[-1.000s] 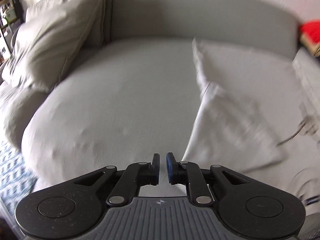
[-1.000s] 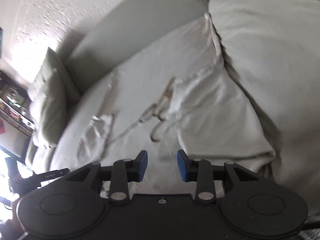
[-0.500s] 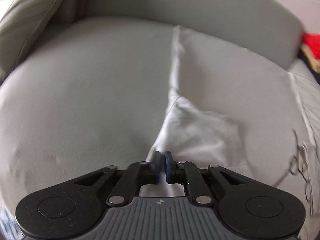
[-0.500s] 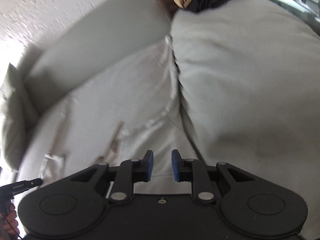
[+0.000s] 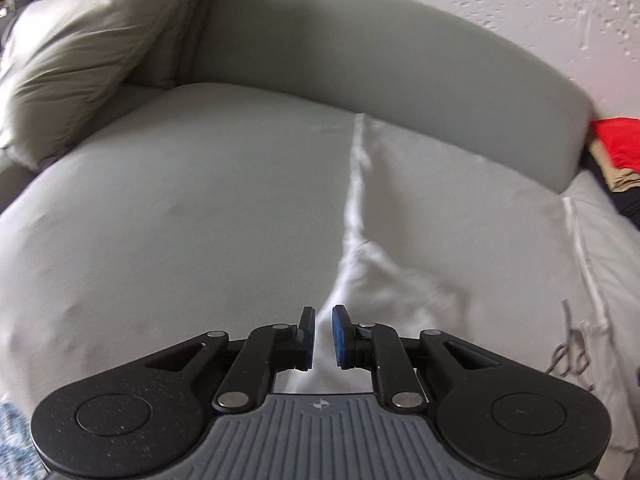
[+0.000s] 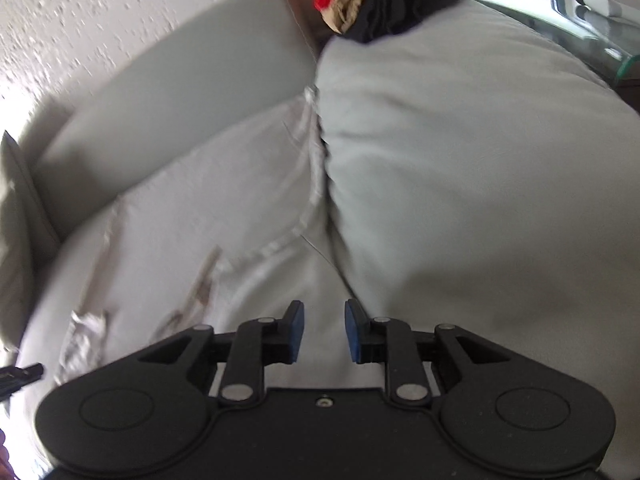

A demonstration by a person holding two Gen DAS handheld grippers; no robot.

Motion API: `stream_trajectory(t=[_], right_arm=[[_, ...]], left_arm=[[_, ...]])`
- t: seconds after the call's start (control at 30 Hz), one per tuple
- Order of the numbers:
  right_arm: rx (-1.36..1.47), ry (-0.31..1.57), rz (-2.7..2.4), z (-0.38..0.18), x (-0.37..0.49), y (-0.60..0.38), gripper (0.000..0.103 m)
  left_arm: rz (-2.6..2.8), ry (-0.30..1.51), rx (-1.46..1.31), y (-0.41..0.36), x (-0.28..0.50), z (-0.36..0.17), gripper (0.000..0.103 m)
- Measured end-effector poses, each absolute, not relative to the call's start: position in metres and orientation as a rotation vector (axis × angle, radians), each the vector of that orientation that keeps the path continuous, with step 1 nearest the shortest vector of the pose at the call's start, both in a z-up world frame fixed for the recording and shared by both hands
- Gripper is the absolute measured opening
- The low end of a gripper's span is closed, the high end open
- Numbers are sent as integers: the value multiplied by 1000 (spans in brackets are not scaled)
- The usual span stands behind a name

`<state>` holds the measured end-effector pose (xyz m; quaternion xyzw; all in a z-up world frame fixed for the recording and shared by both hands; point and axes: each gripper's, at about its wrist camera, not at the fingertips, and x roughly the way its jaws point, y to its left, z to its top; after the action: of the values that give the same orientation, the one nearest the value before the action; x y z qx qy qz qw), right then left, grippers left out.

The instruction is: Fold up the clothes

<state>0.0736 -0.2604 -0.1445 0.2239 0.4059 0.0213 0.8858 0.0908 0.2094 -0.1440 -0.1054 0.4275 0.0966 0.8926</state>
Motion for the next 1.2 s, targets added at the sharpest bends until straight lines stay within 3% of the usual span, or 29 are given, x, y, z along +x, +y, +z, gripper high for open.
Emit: stream_trajectory(t=[0.2,0.33,0.6,0.77,1.0,1.1,1.2], right_arm=[[527,855,62,-163,111,-242,21],[475,888,34,-181,120,-233,21],[469,861,88,-155,64,-245,21],[417,920,96,-161,56,-246,27],[410,1041,15,-164,26,-257,29],[418,1051,-20,-159,4,-262,30],[502,959,5,-150,-8,-272,38]], left_arm=[[183,934,-252,199,123,-159,14],[196,961,-261,206,124,-166,21],[207,938,-281,210,70,-149,17],[222,953,-197,204,37,-147,24],[237,917,-167,205,1,-129,24],[228,861,-180,205,-17,-120,12],[220,805,-192,205,-34,-111,19]])
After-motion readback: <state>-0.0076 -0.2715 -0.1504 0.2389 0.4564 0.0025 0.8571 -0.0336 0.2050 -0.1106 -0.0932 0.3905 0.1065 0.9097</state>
